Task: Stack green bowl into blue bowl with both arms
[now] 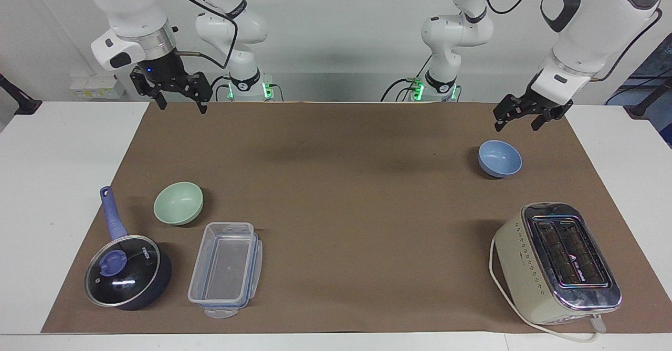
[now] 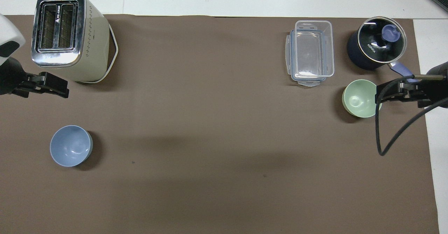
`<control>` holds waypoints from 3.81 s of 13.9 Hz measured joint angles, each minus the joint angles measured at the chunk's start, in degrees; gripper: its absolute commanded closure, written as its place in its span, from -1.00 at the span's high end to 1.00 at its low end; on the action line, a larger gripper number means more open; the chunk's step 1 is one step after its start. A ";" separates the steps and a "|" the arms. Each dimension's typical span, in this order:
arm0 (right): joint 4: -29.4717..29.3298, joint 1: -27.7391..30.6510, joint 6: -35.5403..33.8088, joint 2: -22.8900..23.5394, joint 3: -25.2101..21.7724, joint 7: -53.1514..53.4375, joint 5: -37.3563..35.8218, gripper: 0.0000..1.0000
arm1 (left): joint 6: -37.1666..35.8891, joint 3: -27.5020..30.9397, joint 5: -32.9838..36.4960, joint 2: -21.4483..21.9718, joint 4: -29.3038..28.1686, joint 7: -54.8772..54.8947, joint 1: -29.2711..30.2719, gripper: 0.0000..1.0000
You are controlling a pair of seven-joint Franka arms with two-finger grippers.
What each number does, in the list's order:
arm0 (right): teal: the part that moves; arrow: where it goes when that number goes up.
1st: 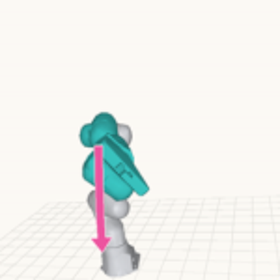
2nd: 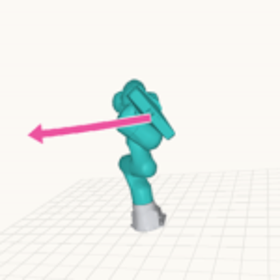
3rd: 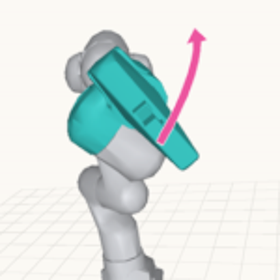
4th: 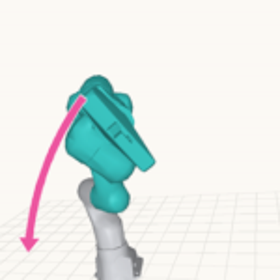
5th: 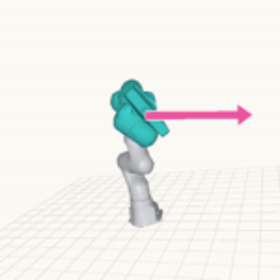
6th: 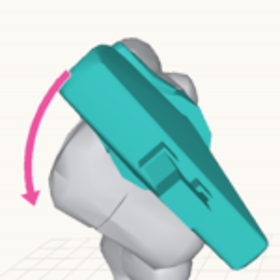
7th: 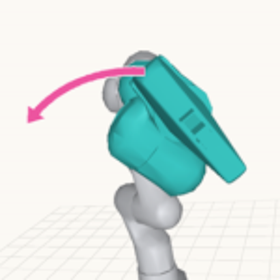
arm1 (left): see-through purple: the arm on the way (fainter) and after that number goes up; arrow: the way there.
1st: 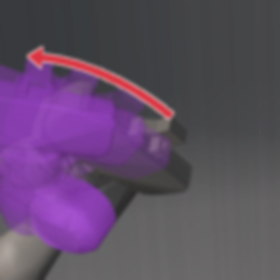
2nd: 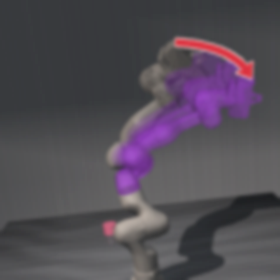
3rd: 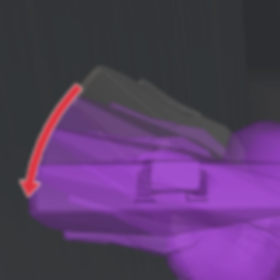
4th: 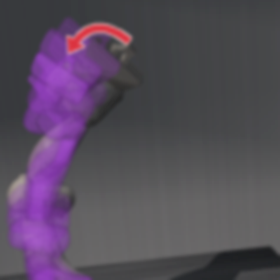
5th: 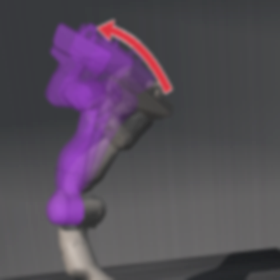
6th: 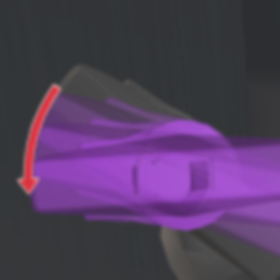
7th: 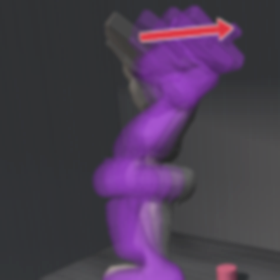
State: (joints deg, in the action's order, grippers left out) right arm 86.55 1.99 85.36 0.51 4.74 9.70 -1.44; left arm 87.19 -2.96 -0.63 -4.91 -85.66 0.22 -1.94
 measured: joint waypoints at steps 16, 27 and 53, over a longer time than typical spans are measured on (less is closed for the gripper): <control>-0.06 0.56 0.00 0.00 -0.01 0.00 0.00 1.00 | 12.46 0.58 -0.07 4.86 -16.73 14.23 9.02 1.00; 2.34 3.92 8.10 0.25 -0.10 1.39 0.00 1.00 | 41.07 0.76 -0.54 6.28 -43.96 25.46 15.85 1.00; 30.35 17.11 48.35 14.25 -0.49 17.88 0.00 1.00 | 29.76 -1.96 -4.85 11.45 -37.88 -20.22 -13.89 -1.00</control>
State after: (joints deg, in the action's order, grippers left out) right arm 116.90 19.09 133.71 14.76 4.25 27.58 -1.45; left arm 116.96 -4.92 -5.48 6.54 -123.54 -20.00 -15.83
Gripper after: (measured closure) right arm 0.000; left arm 0.947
